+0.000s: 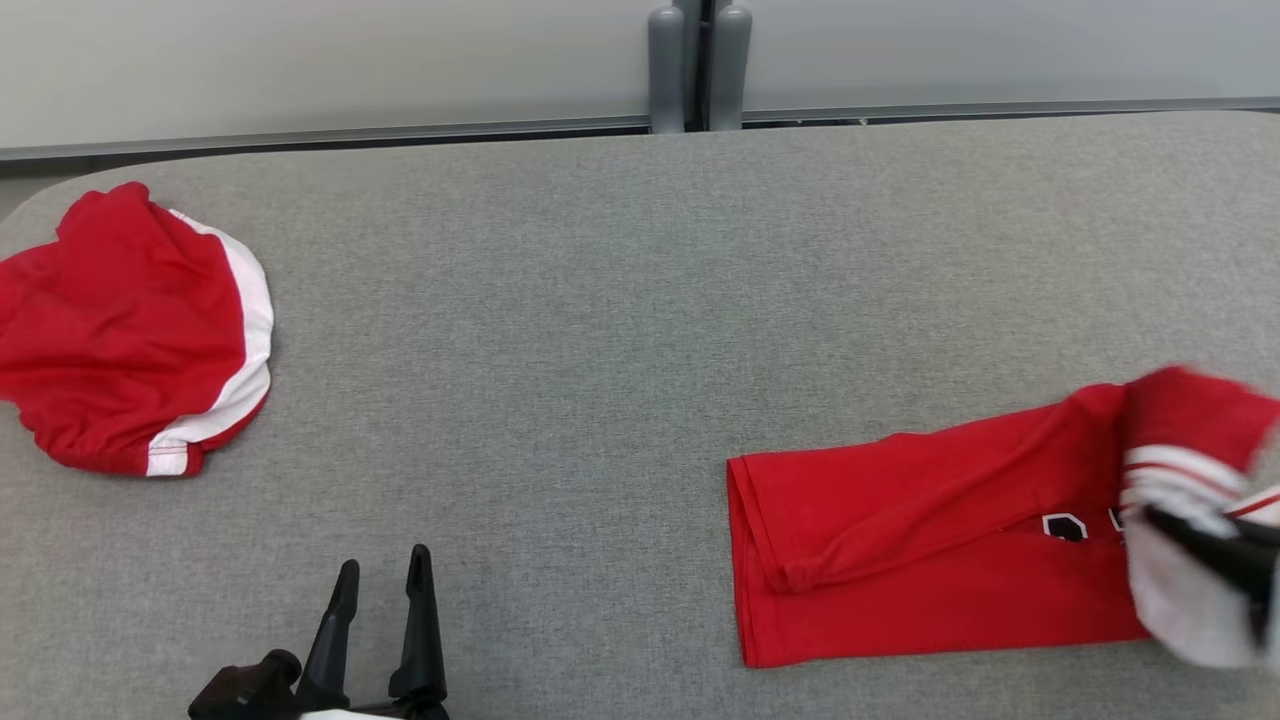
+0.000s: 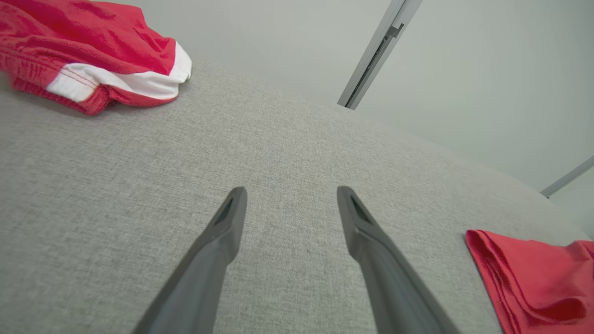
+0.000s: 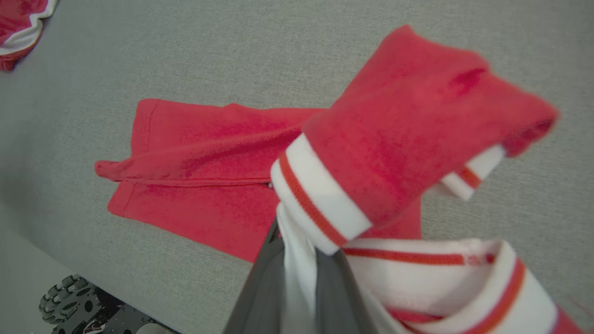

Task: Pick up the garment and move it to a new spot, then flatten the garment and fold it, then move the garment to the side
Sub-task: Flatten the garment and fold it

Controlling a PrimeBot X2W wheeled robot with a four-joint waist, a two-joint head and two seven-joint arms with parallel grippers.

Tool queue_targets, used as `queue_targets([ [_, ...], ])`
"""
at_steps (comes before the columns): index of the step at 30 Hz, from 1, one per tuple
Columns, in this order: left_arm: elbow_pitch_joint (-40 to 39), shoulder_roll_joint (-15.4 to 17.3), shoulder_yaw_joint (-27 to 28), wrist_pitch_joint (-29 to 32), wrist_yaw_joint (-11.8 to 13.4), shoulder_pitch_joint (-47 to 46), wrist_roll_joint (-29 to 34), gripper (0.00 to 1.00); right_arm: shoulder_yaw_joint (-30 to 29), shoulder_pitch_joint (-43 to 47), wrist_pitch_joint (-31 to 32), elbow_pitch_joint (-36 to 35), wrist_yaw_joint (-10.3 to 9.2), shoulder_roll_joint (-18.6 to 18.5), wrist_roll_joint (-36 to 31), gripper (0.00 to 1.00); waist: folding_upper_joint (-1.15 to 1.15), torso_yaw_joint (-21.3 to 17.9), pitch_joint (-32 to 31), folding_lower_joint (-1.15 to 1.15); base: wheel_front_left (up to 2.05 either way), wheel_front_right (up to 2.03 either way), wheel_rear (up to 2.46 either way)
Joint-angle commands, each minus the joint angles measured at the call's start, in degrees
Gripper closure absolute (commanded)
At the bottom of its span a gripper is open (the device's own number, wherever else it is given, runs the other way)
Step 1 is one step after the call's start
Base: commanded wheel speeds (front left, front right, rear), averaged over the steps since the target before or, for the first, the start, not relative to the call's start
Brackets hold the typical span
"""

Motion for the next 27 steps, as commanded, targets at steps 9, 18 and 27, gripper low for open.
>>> queue_targets([
  [9,2.28,0.22,-1.69,-0.08,-0.02,-2.73,0.41,0.00,18.71,-10.32,-0.29,0.08,0.01,17.21,-7.47,1.00,0.00,-0.76,-0.25,0.00,0.00,0.00,0.00],
  [18,3.27,0.23,-2.37,-0.08,-0.28,-2.29,0.69,0.00,27.35,-17.29,-5.66,10.40,0.01,24.12,-9.65,1.00,0.00,1.29,-1.03,0.00,0.00,0.00,0.00],
  [27,3.97,0.22,-4.21,-0.09,0.26,-1.33,0.10,0.00,31.37,-20.46,-10.82,15.00,0.01,26.16,-8.72,0.60,0.00,1.67,-2.26,0.00,0.00,0.00,0.00],
])
